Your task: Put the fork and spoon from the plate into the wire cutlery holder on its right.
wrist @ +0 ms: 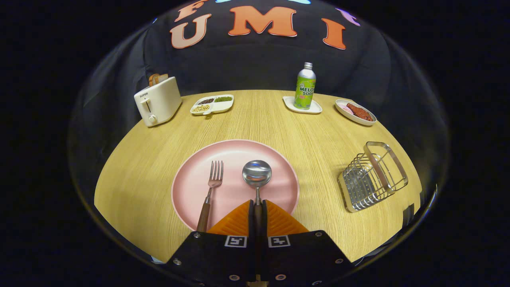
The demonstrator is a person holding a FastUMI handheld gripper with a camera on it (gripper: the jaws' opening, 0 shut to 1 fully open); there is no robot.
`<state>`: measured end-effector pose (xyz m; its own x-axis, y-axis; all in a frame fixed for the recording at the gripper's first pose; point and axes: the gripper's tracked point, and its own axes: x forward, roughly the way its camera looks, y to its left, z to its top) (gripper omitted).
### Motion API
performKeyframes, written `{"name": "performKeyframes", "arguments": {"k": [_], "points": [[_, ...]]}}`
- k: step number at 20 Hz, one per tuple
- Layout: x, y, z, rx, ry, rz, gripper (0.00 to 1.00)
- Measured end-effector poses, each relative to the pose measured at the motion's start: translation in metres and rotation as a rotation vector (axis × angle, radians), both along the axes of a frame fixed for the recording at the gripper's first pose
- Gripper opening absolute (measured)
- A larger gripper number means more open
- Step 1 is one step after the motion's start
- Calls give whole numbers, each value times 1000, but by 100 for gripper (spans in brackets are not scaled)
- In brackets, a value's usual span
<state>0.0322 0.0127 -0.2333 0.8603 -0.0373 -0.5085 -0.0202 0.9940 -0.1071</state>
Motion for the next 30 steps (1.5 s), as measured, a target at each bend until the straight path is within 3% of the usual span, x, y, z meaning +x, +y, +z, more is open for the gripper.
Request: {"name": "performKeyframes", "arguments": {"k": [11, 17, 25, 30], "points": [[-26, -54, 78, -14, -40, -1, 5], [-49, -113, 99, -42, 3, -90, 5], [-68, -169, 113, -120, 117, -125, 5], [-59, -183, 105, -129, 271, -100, 5]]}}
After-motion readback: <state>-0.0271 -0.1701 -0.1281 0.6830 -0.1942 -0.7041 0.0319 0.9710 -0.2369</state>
